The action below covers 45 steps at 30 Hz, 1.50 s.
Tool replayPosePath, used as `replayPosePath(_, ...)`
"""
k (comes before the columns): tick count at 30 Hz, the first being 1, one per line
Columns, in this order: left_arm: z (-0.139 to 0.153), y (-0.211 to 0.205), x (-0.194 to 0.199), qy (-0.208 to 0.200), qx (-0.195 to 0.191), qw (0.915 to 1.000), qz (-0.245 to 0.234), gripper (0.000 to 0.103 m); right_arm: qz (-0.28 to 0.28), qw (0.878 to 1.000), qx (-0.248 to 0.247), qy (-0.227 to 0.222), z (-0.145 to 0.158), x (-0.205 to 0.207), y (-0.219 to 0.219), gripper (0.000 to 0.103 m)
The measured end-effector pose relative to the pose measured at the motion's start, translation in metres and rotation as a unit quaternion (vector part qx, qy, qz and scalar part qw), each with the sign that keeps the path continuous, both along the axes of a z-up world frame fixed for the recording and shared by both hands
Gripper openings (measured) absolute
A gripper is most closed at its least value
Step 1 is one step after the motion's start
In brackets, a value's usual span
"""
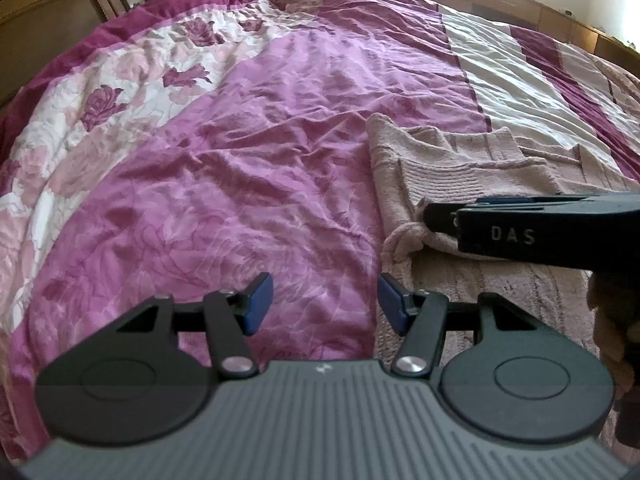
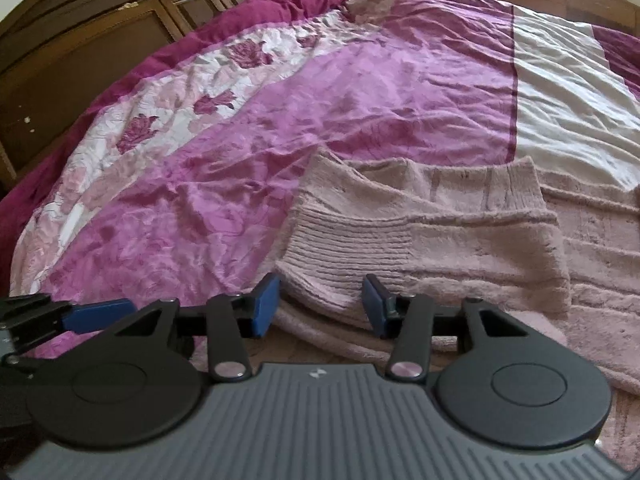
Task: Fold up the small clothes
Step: 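Lay the sleeve across the cardigan front and open the right gripper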
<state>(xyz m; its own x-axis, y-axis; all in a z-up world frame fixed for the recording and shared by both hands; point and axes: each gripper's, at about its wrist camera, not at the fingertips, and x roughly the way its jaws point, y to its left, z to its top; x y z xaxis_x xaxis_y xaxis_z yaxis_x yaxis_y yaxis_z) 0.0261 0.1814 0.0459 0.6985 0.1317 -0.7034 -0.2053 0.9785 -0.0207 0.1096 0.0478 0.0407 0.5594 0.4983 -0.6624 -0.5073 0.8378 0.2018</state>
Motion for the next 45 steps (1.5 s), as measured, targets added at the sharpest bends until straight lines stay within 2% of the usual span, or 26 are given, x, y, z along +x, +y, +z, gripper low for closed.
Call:
replayPosePath(3, 0.001, 0.000, -0.001, -0.002, -0.002, 1.0000, 0.000, 0.060, 0.008, 1.000, -0.005, -0.001, -0.005, 0.001, 0.000, 0.047)
replayPosePath(9, 0.000, -0.002, 0.000, -0.004, -0.003, 1.0000, -0.003, 0.060, 0.028, 0.999, -0.034, -0.030, -0.007, -0.005, 0.011, 0.047)
replayPosePath(10, 0.000, -0.002, 0.000, -0.003, -0.003, 1.0000, -0.004, 0.060, 0.030, 0.998, -0.037, -0.034, -0.008, -0.006, 0.012, 0.043)
replayPosePath(11, 0.000, -0.003, 0.001, -0.003, -0.002, 1.0000, -0.004, 0.060, 0.033, 0.998, -0.041, -0.041, -0.008, -0.006, 0.013, 0.030)
replayPosePath(14, 0.001, -0.003, 0.001, -0.003, -0.001, 1.0000, -0.004, 0.060, 0.034, 0.997, -0.047, -0.047, -0.010, -0.006, 0.014, 0.010)
replayPosePath(18, 0.005, -0.003, 0.000, -0.012, -0.004, 0.9999, -0.005, 0.060, 0.013, 0.998, -0.018, -0.051, -0.001, -0.005, 0.001, 0.009)
replayPosePath(24, 0.018, -0.008, 0.002, -0.030, 0.006, 0.9993, -0.019, 0.060, -0.042, 0.996, 0.034, -0.074, 0.030, -0.005, -0.040, 0.008)
replayPosePath(28, 0.024, -0.015, 0.009, -0.037, 0.013, 0.9986, -0.034, 0.060, -0.075, 0.992, 0.051, -0.093, 0.050, -0.005, -0.069, 0.008)
replayPosePath(35, 0.026, -0.030, 0.031, -0.051, 0.003, 0.9967, -0.064, 0.060, -0.143, 0.980, 0.065, -0.118, 0.075, -0.010, -0.133, 0.008)
replayPosePath(39, 0.016, -0.040, 0.046, -0.046, 0.008, 0.9959, -0.078, 0.060, -0.179, 0.974, 0.063, -0.125, 0.076, -0.012, -0.173, 0.008)
replayPosePath(45, -0.003, -0.047, 0.063, -0.018, 0.018, 0.9967, -0.077, 0.060, -0.252, 0.961, 0.037, -0.108, 0.055, -0.012, -0.233, 0.008)
